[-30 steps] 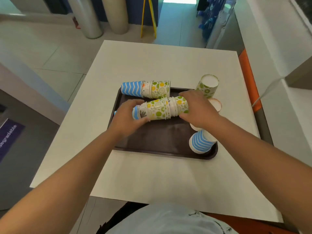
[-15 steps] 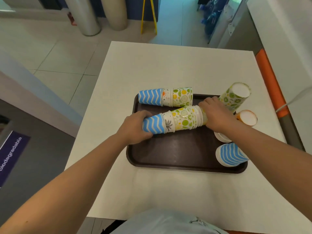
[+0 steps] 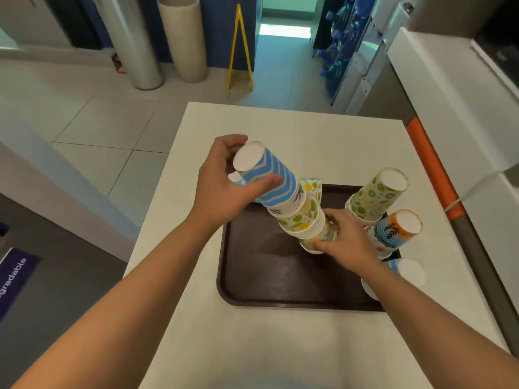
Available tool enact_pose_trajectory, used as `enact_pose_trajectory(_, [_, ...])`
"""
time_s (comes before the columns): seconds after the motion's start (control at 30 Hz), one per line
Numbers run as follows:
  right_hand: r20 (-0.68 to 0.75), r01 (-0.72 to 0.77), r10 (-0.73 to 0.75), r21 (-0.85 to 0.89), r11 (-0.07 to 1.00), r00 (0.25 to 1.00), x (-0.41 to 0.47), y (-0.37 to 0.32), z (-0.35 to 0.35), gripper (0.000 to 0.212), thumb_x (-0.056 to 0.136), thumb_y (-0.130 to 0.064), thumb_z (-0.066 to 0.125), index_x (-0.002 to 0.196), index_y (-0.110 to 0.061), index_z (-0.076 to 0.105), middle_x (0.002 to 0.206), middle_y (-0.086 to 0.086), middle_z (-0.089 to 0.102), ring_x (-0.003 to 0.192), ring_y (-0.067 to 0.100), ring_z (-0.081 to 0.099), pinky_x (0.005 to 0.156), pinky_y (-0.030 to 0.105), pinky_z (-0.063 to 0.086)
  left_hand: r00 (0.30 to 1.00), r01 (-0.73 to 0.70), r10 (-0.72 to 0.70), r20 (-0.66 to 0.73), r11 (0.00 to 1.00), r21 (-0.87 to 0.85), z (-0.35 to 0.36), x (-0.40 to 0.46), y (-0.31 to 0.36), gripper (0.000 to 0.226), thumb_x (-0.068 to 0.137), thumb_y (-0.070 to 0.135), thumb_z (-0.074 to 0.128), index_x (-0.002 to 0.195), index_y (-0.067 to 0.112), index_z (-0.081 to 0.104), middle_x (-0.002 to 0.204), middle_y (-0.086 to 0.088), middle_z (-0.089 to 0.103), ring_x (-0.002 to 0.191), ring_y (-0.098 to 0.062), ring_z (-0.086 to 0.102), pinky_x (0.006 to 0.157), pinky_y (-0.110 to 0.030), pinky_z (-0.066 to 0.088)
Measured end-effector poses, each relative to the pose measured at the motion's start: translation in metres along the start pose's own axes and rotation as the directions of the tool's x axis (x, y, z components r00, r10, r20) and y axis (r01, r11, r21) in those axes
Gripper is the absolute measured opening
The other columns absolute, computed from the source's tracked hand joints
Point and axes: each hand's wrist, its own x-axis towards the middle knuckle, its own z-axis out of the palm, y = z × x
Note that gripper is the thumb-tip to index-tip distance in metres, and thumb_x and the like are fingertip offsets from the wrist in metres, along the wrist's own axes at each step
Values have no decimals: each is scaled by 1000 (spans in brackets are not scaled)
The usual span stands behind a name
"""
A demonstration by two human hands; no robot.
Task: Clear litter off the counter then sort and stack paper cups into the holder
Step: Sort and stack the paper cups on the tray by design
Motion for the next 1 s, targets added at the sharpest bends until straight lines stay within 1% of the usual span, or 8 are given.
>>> enact_pose_trajectory(0.17, [0, -141, 148, 300, 943, 989, -15, 0, 36, 72, 51, -15, 95, 112, -24, 59, 112, -2, 63, 102, 10, 65, 89, 24, 53, 990, -100, 104, 98, 994, -41, 31, -1, 25, 66, 59, 27, 92, 115, 17, 59, 109, 6, 67, 105, -10, 64, 95, -36, 52])
enact_pose_trajectory(0.27, [30, -212, 217, 378, 901, 976, -18, 6, 44, 71, 50, -16, 96, 112, -19, 61, 110, 0, 69, 101, 10, 67, 92, 36, 55, 979, -104, 109, 175, 994, -37, 48, -4, 31, 69, 61, 25, 93, 120, 15, 60, 114, 5, 67, 108, -10, 64, 95, -33, 52])
enact_pose_trajectory(0.4, [73, -243, 233, 403, 882, 970, -24, 10, 37, 84, 50, -9, 95, 124, -13, 55, 115, 0, 67, 105, 3, 63, 98, 35, 52, 967, -100, 104, 234, 995, -28, 63, -8, 32, 69, 62, 20, 93, 123, 12, 59, 117, 2, 67, 108, -11, 64, 94, -32, 53])
enact_pose_trajectory(0.47, [81, -221, 206, 401, 889, 975, -31, 7, 28, 103, 51, -12, 95, 140, -17, 43, 128, -1, 59, 115, 0, 57, 102, 29, 48, 966, -101, 105, 238, 994, -31, 64, -9, 30, 70, 62, 21, 92, 123, 13, 59, 117, 2, 67, 109, -12, 64, 95, -33, 53])
enact_pose_trajectory(0.53, [54, -176, 168, 389, 904, 984, -36, 2, 15, 112, 54, -18, 95, 147, -25, 33, 138, -2, 50, 125, 5, 49, 106, 33, 45, 963, -106, 109, 245, 994, -28, 62, -9, 29, 70, 61, 23, 92, 123, 13, 60, 117, 2, 67, 109, -13, 64, 96, -35, 53])
enact_pose_trajectory(0.63, [5, -57, 60, 395, 917, 998, -40, -18, -8, 99, 65, -15, 88, 146, -30, 33, 141, -8, 46, 130, 5, 45, 109, 38, 42, 960, -108, 110, 256, 994, -23, 59, -11, 29, 69, 62, 22, 92, 123, 14, 59, 117, 2, 67, 109, -13, 64, 95, -35, 53])
enact_pose_trajectory(0.8, [-101, 158, -127, 411, 898, 987, -35, -67, -41, 85, 71, -4, 82, 142, -20, 38, 138, -8, 51, 128, 8, 51, 106, 36, 45, 958, -104, 105, 267, 994, -17, 58, -14, 33, 70, 62, 23, 91, 124, 16, 59, 116, 4, 67, 108, -11, 65, 95, -35, 54])
enact_pose_trajectory(1.0, [-110, 207, -178, 400, 893, 978, -21, -99, -56, 75, 66, -36, 81, 133, -22, 49, 125, -11, 62, 115, 5, 60, 94, 35, 53, 950, -63, 59, 308, 998, 3, 49, -19, 29, 87, 62, 45, 87, 136, 17, 51, 130, 4, 61, 121, -14, 59, 103, -42, 49])
